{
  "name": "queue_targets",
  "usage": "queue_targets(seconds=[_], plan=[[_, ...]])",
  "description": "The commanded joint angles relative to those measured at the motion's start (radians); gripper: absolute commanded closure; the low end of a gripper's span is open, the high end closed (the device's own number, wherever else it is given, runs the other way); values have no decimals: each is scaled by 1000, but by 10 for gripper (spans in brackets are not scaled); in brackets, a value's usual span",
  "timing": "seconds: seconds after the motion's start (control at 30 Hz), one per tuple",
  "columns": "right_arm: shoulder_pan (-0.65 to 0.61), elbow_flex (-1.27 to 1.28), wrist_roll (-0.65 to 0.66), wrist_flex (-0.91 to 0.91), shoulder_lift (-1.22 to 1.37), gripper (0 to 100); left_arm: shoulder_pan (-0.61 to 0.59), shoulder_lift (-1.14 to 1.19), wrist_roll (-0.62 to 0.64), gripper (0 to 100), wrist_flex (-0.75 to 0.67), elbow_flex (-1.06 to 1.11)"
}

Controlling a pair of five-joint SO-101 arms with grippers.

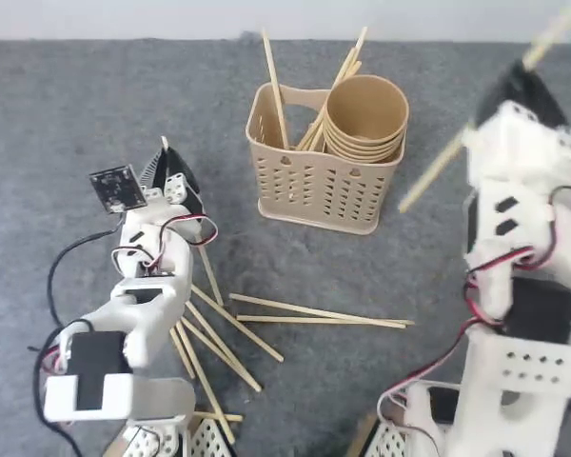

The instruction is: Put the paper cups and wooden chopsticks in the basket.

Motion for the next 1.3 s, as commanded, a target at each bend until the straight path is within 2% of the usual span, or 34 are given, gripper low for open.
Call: queue_targets(seconds=[0.0, 0.13, 0.27, 0.5, 0.67, 1.0, 1.27], plan=[[-113, -92, -8, -191, 22, 991, 15, 9, -6, 989, -31, -1], [-219, -186, 35, -346, 150, 991, 29, 12, -6, 989, -29, 1], [-318, -336, 137, -351, 338, 991, 46, 14, -6, 989, -26, 2], [-400, -629, 181, -344, 699, 991, 55, 15, -6, 989, -26, 8], [-400, -747, 187, -219, 880, 991, 55, 15, -6, 989, -26, 8], [-404, -746, 186, -191, 1023, 991, 54, 15, -6, 989, -26, 5], [-447, -746, 61, 79, 1032, 989, 49, 48, -6, 989, 18, -35]])
